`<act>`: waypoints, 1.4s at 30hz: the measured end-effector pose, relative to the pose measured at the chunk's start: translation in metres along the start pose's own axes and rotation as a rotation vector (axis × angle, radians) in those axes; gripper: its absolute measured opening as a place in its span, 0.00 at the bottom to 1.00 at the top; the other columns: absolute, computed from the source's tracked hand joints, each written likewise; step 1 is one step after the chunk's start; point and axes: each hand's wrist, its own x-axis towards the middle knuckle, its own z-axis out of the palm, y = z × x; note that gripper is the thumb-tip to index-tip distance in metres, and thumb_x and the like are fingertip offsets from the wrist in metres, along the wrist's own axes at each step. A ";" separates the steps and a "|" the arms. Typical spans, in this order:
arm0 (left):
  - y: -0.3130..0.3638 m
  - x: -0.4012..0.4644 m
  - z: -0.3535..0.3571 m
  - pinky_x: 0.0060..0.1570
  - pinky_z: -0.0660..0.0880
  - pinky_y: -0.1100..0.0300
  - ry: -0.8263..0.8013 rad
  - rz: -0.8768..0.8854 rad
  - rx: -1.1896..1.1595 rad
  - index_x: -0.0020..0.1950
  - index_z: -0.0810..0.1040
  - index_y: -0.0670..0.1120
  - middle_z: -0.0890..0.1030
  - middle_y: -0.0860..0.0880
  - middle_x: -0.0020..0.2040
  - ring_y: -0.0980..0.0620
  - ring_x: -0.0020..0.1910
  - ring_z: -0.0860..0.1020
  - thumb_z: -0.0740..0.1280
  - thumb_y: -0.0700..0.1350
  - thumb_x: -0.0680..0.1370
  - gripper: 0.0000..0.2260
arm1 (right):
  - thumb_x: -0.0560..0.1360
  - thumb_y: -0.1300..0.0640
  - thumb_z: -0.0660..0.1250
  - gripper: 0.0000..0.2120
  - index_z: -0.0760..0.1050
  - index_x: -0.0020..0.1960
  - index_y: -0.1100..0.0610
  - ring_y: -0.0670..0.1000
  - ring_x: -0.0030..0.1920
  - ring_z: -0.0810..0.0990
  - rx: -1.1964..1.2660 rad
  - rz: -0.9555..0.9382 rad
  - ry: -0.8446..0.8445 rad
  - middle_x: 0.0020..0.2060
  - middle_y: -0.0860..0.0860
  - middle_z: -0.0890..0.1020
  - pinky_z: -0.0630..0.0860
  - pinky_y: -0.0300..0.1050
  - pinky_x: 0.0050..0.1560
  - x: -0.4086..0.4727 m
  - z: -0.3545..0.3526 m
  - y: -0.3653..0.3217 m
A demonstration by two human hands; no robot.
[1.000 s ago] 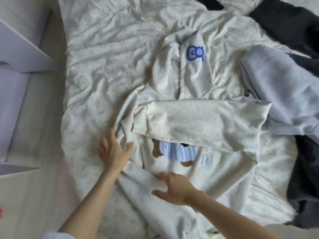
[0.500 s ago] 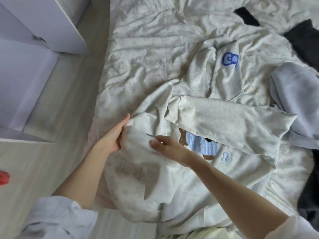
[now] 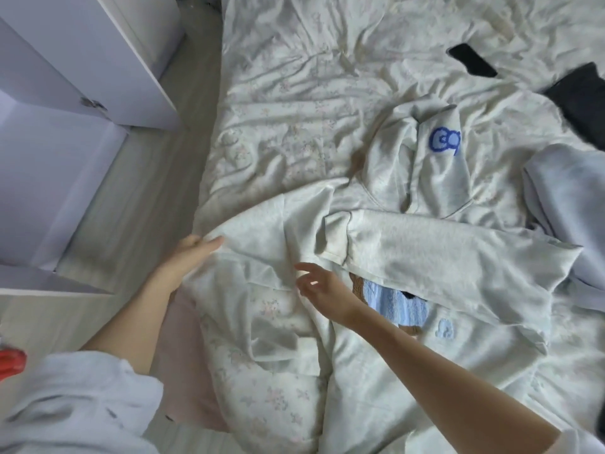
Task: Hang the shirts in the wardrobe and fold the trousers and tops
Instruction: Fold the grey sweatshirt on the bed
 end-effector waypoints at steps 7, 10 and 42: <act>-0.062 -0.009 -0.004 0.54 0.62 0.55 -0.197 -0.254 -0.123 0.49 0.76 0.49 0.77 0.50 0.50 0.50 0.52 0.71 0.66 0.47 0.75 0.04 | 0.68 0.38 0.69 0.46 0.36 0.70 0.30 0.53 0.71 0.60 -0.438 -0.287 -0.436 0.73 0.47 0.54 0.65 0.55 0.66 -0.019 0.064 0.008; -0.067 -0.015 -0.006 0.47 0.66 0.58 -0.166 -0.158 -0.053 0.52 0.78 0.43 0.78 0.47 0.48 0.49 0.52 0.74 0.72 0.45 0.71 0.12 | 0.69 0.40 0.69 0.49 0.34 0.73 0.39 0.58 0.69 0.61 -0.710 -0.346 -0.507 0.72 0.55 0.59 0.64 0.58 0.66 -0.018 0.101 0.011; -0.015 0.018 0.029 0.61 0.64 0.53 0.165 0.356 0.701 0.64 0.74 0.49 0.71 0.48 0.66 0.44 0.65 0.64 0.68 0.48 0.73 0.19 | 0.72 0.48 0.70 0.28 0.66 0.66 0.59 0.53 0.57 0.74 0.513 0.544 0.357 0.60 0.54 0.74 0.68 0.47 0.54 0.033 -0.064 0.048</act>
